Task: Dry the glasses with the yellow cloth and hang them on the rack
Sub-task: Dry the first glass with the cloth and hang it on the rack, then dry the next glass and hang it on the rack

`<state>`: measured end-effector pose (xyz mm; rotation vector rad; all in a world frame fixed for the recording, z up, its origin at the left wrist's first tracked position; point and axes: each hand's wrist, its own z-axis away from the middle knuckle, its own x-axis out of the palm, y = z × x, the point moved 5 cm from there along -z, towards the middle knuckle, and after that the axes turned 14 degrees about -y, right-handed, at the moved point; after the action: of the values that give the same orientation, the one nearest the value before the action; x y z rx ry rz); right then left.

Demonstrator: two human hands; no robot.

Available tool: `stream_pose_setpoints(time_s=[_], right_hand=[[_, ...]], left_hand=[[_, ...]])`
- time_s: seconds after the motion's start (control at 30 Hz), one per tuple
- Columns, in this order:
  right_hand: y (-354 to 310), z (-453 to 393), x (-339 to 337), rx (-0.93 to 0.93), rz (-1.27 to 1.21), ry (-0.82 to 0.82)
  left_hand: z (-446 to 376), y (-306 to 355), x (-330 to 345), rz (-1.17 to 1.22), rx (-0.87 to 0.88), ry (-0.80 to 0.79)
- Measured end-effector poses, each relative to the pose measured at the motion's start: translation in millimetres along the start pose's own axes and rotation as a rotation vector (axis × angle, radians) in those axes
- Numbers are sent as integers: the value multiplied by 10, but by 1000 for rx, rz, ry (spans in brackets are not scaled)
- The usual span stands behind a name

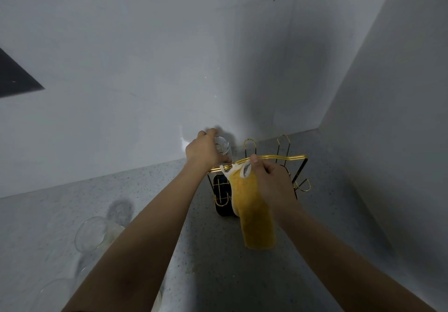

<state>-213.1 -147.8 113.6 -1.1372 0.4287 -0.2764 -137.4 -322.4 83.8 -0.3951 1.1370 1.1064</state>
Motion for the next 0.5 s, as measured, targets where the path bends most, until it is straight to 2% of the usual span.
stream_pose_setpoints(time_s=[0.3, 0.5], right_hand=[[8, 35, -12, 18, -56, -3], [5, 67, -4, 6, -81, -10]], left_hand=[[-1, -37, 23, 28, 9, -24], [87, -63, 8, 152, 45, -32]])
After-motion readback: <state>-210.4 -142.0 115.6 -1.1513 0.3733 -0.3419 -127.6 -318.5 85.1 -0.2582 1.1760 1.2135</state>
